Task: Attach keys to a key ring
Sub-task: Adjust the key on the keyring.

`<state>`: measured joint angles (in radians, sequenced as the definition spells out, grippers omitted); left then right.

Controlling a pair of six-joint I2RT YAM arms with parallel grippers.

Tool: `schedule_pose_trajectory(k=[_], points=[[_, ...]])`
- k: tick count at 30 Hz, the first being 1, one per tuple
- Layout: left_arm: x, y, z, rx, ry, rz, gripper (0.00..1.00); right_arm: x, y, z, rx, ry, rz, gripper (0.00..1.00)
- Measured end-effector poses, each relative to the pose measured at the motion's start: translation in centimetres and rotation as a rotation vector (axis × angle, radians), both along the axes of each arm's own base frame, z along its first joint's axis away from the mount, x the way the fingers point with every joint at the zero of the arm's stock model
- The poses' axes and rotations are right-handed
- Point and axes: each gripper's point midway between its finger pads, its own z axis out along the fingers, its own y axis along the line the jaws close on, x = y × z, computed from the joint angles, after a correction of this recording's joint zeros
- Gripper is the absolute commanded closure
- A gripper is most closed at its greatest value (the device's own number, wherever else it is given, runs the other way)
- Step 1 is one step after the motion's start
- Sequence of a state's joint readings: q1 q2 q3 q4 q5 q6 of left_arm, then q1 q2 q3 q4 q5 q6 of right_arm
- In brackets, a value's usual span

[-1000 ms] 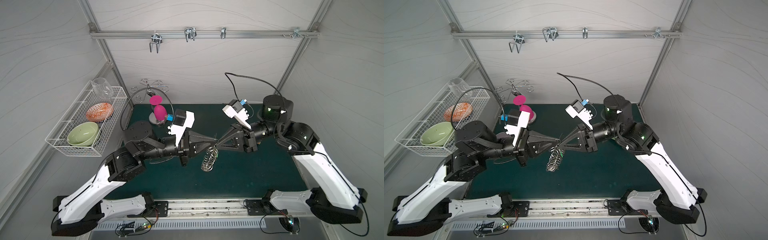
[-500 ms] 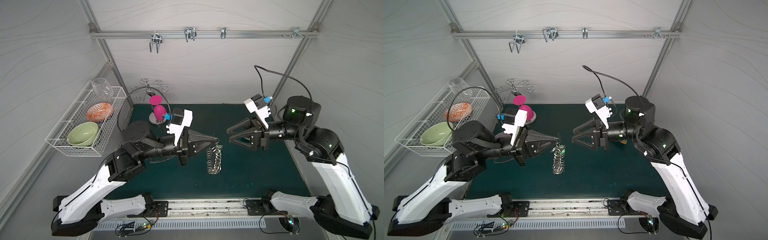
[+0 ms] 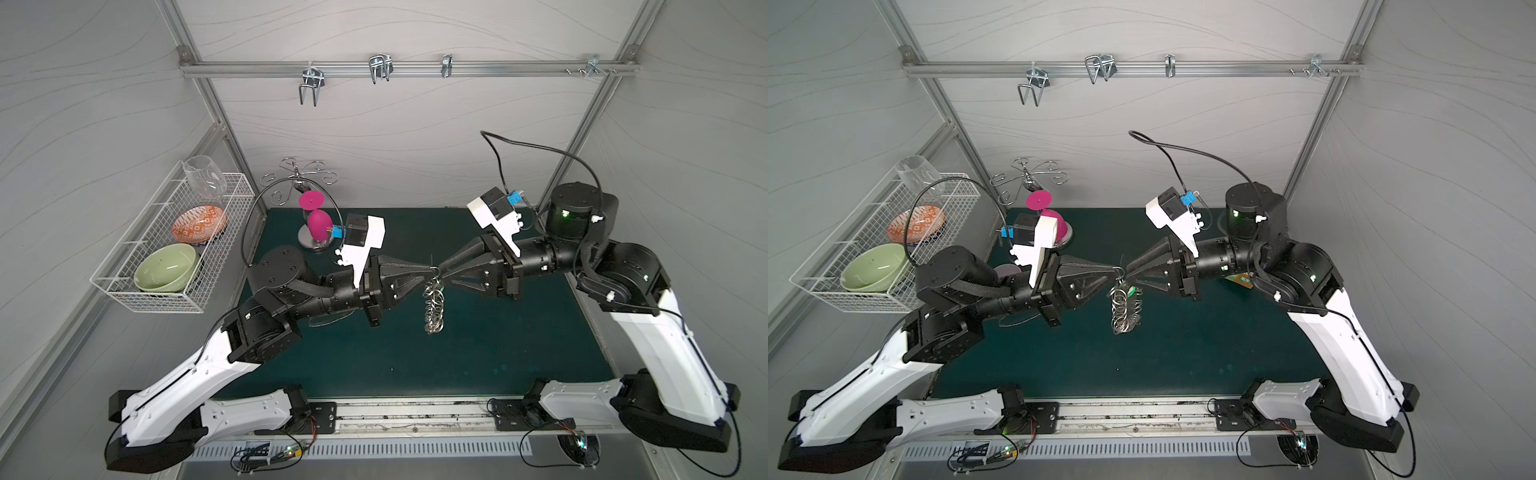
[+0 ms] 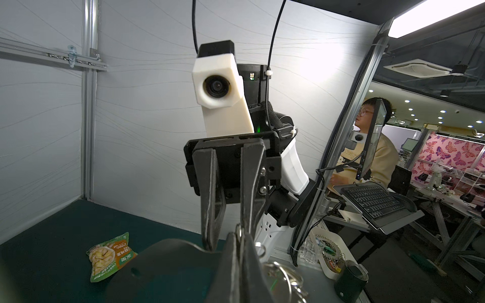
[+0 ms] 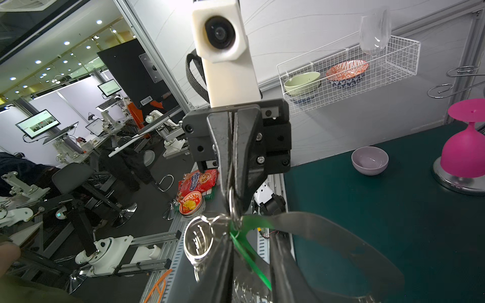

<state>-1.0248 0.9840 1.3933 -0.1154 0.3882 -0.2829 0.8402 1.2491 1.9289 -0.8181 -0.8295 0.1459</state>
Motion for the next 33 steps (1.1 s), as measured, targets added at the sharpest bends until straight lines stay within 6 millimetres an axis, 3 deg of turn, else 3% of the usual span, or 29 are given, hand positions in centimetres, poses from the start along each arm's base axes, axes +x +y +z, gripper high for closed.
schedule_pose_trajectory(k=[7, 17, 33], points=[[0.1, 0.1, 0.3, -0.017, 0.000, 0.005, 1.00, -0.2, 0.1, 0.0, 0.000, -0.005, 0.004, 0.75], [0.3, -0.4, -0.6, -0.003, 0.029, 0.001, 1.00, 0.2, 0.2, 0.0, -0.002, -0.010, -0.018, 0.78], [0.4, -0.4, -0.8, -0.004, 0.048, -0.002, 1.00, -0.1, 0.3, 0.3, 0.005, -0.009, 0.007, 1.00]])
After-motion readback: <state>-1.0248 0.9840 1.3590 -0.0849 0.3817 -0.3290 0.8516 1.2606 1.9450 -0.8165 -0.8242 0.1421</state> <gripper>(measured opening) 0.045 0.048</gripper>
